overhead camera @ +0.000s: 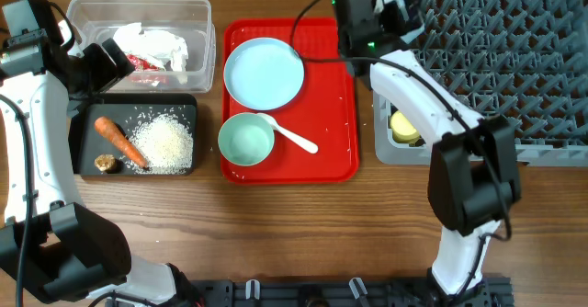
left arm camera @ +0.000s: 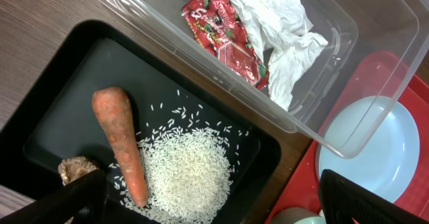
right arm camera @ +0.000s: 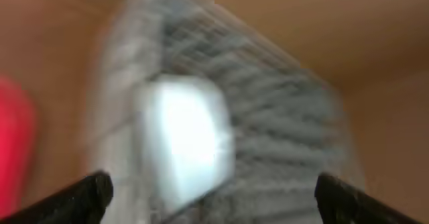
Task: Sort waste into correct bins and load items into the dishwasher rack
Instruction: 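Grasp the green bowl on the red tray with the right gripper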
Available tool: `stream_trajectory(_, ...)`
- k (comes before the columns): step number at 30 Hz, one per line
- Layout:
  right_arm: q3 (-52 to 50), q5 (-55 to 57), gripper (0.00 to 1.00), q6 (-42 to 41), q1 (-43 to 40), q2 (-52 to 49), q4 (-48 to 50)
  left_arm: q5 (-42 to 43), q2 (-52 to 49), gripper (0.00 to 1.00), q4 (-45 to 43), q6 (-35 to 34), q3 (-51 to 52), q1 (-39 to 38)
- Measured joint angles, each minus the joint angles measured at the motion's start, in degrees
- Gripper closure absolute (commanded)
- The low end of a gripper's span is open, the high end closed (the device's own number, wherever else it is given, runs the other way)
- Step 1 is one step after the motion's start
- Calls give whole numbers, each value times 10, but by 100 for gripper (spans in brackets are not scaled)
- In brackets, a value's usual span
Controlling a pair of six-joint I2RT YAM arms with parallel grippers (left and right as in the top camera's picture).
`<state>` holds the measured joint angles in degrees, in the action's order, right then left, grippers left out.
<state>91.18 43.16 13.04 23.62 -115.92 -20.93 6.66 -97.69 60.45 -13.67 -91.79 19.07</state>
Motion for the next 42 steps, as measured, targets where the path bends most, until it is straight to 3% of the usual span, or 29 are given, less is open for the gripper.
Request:
stream_trajectory(3, -2, -301, 2, -70, 33, 15, -105, 0, 0, 0, 0, 0, 0, 0)
stream_trajectory(7, -11, -588, 9, -105, 48, 15, -139, 0, 0, 0, 0, 0, 0, 0)
stream_trajectory(12, -20, -713, 9, -114, 69, 12, -193, 0, 0, 0, 0, 0, 0, 0)
stream_trajectory(17, -21, -709, 10, -129, 115, 2, -198, 0, 0, 0, 0, 0, 0, 0)
stream_trajectory(25, -21, -598, 24, -300, 115, 2, -226, 0, 0, 0, 0, 0, 0, 0)
stream_trajectory(36, -18, -625, 33, -342, 127, -35, -242, 0, 0, 0, 0, 0, 0, 0)
stream_trajectory(38, -18, -633, 42, -345, 136, -42, -243, 0, 0, 0, 0, 0, 0, 0)
stream_trajectory(40, -18, -643, 64, -354, 140, -49, -243, 0, 0, 0, 0, 0, 0, 0)
stream_trajectory(42, -18, -646, 79, -362, 138, -50, -243, 0, 0, 0, 0, 0, 0, 0)
